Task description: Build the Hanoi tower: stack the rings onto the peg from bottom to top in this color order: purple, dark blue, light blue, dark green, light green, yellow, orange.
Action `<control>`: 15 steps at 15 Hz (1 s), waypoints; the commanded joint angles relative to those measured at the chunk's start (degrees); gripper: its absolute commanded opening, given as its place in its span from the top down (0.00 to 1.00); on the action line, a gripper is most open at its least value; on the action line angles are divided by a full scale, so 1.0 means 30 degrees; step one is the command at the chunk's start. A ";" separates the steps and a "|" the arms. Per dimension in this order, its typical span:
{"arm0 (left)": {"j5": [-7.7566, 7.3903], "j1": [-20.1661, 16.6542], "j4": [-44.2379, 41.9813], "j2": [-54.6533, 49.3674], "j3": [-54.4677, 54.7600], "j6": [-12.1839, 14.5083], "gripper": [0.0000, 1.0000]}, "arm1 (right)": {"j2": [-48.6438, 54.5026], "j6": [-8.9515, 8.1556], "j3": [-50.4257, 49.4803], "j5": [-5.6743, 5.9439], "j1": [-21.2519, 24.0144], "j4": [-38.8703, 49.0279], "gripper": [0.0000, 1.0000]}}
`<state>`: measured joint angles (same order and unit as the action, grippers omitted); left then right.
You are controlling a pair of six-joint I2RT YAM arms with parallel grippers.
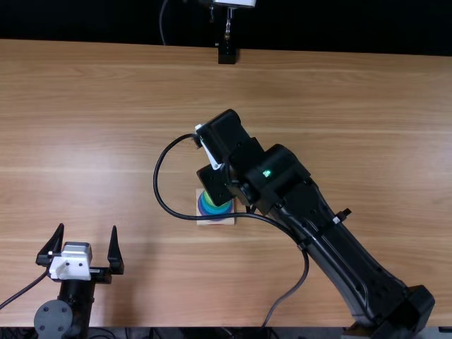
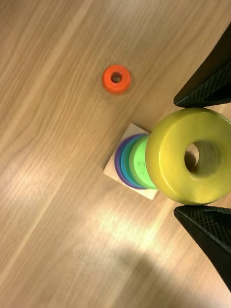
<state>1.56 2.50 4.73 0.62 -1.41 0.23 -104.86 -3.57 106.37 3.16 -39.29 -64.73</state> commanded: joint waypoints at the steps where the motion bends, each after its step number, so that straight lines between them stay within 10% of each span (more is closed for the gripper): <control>1: 0.0182 -0.0219 0.0321 -0.0208 0.0470 0.0240 0.00 | -0.0115 -0.0215 0.0052 -0.0490 -0.0498 -0.0030 1.00; 15: 0.0182 -0.0219 0.0321 -0.0208 0.0470 0.0240 0.00 | -0.0115 0.0101 -0.0006 -0.0314 -0.0088 0.0040 1.00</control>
<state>1.54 2.50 4.73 0.62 -1.41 0.23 -104.90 -3.49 106.37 2.37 -40.07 -64.71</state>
